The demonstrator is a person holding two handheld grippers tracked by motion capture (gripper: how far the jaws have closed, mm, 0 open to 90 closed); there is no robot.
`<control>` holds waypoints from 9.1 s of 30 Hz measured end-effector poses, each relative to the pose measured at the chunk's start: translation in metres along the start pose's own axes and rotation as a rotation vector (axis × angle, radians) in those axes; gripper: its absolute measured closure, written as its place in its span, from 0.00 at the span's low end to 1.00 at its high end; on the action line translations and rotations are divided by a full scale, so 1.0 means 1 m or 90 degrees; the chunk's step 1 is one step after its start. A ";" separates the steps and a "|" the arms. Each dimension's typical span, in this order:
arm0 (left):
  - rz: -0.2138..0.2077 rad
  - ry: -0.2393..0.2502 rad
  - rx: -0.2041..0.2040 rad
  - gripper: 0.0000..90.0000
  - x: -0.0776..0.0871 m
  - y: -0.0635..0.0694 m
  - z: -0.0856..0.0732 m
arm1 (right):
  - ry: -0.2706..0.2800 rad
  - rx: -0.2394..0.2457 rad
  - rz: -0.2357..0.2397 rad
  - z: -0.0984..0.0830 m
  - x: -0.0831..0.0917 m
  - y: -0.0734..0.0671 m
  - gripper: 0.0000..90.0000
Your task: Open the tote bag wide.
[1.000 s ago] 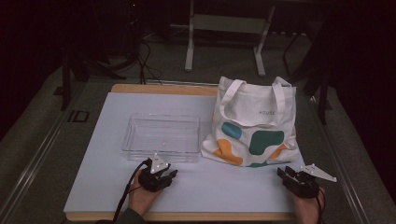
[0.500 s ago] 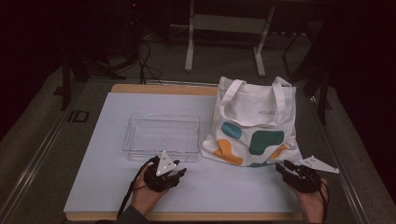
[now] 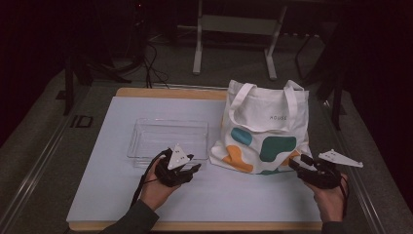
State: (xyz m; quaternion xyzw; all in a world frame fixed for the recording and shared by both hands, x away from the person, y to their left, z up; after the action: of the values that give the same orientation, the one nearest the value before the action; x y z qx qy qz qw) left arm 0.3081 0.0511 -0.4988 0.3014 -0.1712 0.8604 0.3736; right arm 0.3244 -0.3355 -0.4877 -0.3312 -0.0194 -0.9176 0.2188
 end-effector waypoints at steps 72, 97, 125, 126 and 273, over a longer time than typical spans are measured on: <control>-0.065 -0.032 -0.060 0.61 -0.079 -0.022 0.097 | 0.022 0.061 0.036 0.055 0.004 0.034 1.00; -0.036 -0.015 -0.107 1.00 -0.068 -0.005 0.106 | 0.047 0.070 0.038 0.047 0.017 0.030 1.00; -0.073 0.014 0.016 0.54 -0.105 -0.069 0.136 | 0.050 0.066 0.045 0.046 0.017 0.031 1.00; -0.077 0.013 0.018 0.55 -0.107 -0.069 0.137 | 0.050 0.066 0.045 0.046 0.017 0.030 1.00; -0.152 0.010 -0.047 0.60 -0.052 -0.012 0.068 | -0.005 0.056 0.026 -0.057 0.035 0.020 0.63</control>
State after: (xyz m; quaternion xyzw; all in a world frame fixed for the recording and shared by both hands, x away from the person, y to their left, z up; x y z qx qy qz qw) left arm 0.3717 -0.0040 -0.4800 0.2992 -0.1626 0.8054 0.4852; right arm 0.2747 -0.3779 -0.5126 -0.3249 -0.0539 -0.9100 0.2517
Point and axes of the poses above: each handheld gripper's, and its own axes: x roughly backward along the jaws, z roughly out of its top, y roughly to its right, the point moved 6 cm from there along -x, roughly forward along the jaws, and after that the axes turned 6 degrees about -y, right-handed, at the moved point
